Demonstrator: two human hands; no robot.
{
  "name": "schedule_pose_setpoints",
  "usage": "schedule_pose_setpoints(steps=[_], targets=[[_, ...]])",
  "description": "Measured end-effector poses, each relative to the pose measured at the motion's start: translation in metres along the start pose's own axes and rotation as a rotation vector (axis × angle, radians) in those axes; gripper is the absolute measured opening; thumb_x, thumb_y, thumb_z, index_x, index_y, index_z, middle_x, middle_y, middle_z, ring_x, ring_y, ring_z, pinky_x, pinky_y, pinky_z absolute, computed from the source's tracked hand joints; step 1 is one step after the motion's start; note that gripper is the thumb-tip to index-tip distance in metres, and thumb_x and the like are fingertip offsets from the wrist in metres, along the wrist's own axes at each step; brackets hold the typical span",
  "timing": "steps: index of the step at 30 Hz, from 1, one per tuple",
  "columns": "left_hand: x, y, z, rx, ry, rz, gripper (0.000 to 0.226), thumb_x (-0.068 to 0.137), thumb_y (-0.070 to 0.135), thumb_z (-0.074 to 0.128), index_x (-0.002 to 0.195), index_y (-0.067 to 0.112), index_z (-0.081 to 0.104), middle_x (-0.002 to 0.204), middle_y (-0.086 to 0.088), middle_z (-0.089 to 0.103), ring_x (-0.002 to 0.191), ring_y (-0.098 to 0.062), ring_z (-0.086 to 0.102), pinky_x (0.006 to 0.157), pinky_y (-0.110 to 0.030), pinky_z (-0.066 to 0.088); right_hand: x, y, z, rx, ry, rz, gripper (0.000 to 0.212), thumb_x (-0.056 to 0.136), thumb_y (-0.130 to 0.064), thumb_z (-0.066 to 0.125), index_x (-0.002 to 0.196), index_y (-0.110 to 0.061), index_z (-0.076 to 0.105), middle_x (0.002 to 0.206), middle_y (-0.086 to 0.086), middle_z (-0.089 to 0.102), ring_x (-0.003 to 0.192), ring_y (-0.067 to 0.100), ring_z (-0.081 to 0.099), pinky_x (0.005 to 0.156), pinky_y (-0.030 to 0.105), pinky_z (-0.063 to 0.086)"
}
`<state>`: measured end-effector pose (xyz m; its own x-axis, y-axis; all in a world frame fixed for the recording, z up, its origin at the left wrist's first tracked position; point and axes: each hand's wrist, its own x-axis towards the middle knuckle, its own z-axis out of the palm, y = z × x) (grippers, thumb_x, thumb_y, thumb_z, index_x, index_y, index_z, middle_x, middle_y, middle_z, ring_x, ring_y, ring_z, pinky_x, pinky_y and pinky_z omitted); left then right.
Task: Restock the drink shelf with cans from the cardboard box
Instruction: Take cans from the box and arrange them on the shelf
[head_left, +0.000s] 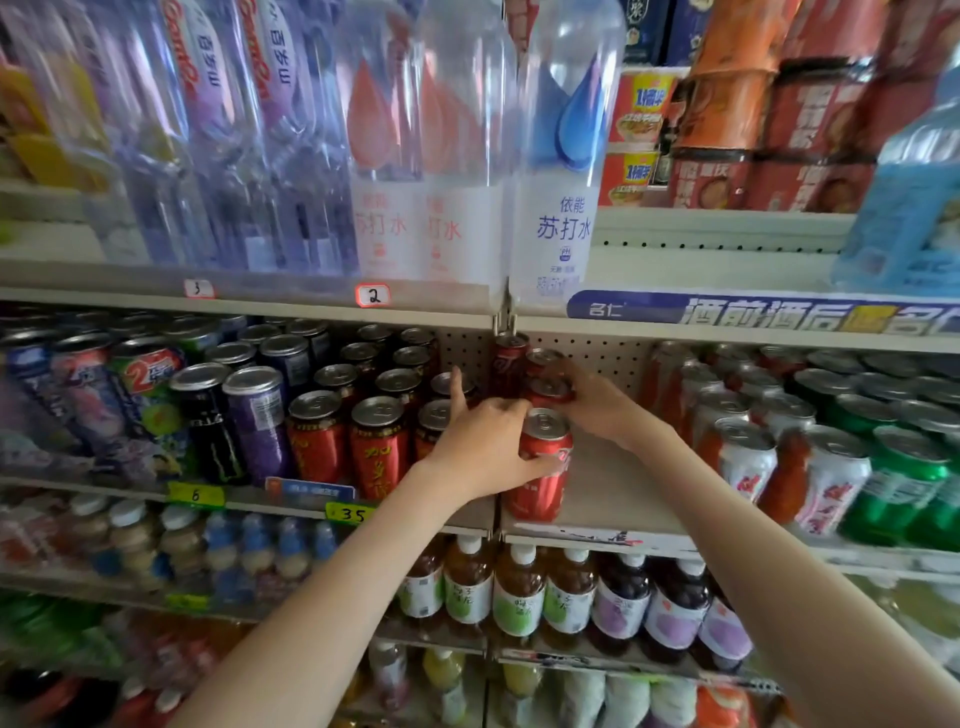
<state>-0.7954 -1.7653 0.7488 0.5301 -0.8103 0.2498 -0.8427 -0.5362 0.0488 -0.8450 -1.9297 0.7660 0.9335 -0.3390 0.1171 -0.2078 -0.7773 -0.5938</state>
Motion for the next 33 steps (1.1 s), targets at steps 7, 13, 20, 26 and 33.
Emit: schedule_pose_setpoints(steps=[7,13,20,26,33], targets=[[0.006,-0.001,-0.008,-0.055,-0.048,-0.003,0.073,0.076,0.076,0.047,0.124,0.022,0.051,0.121,0.003,0.063,0.125,-0.017,0.049,0.110,-0.061,-0.017,0.004,0.009,-0.004,-0.001,0.065,0.066,0.063,0.080,-0.043,0.069,0.129,-0.013,0.043,0.122,0.009,0.061,0.108,0.025,0.059,0.084,0.028,0.044],[0.014,-0.004,-0.018,-0.118,-0.121,-0.007,0.068,0.073,0.073,0.056,0.124,0.029,0.052,0.116,0.006,0.066,0.124,-0.017,0.050,0.110,-0.054,-0.020,0.015,-0.001,-0.022,0.180,-0.076,0.123,0.035,0.089,-0.042,0.060,0.110,-0.018,0.045,0.105,0.002,0.055,0.096,0.022,0.057,0.085,0.037,0.053],[0.015,0.013,-0.015,-0.165,-0.021,-0.006,0.064,0.075,0.069,0.058,0.121,0.024,0.057,0.111,0.003,0.069,0.118,-0.015,0.055,0.117,-0.048,-0.011,0.029,0.004,-0.018,0.076,-0.225,0.117,0.042,0.081,-0.034,0.068,0.119,-0.021,0.054,0.112,0.004,0.065,0.096,0.018,0.063,0.075,0.030,0.058],[0.021,0.017,-0.015,-0.175,-0.087,-0.023,0.064,0.075,0.069,0.059,0.118,0.022,0.053,0.108,0.003,0.070,0.114,-0.017,0.057,0.116,-0.051,-0.009,0.033,0.007,-0.018,0.050,-0.241,0.168,0.049,0.081,-0.046,0.066,0.119,-0.019,0.053,0.110,0.006,0.065,0.093,0.023,0.067,0.076,0.035,0.059],[0.023,0.014,-0.024,-0.178,-0.190,-0.035,0.066,0.070,0.072,0.059,0.118,0.026,0.051,0.111,0.008,0.068,0.120,-0.017,0.052,0.111,-0.060,-0.014,0.048,-0.001,-0.018,0.114,0.075,0.049,0.033,0.089,-0.036,0.063,0.110,-0.014,0.052,0.103,0.003,0.062,0.075,0.008,0.055,0.057,0.016,0.043]])
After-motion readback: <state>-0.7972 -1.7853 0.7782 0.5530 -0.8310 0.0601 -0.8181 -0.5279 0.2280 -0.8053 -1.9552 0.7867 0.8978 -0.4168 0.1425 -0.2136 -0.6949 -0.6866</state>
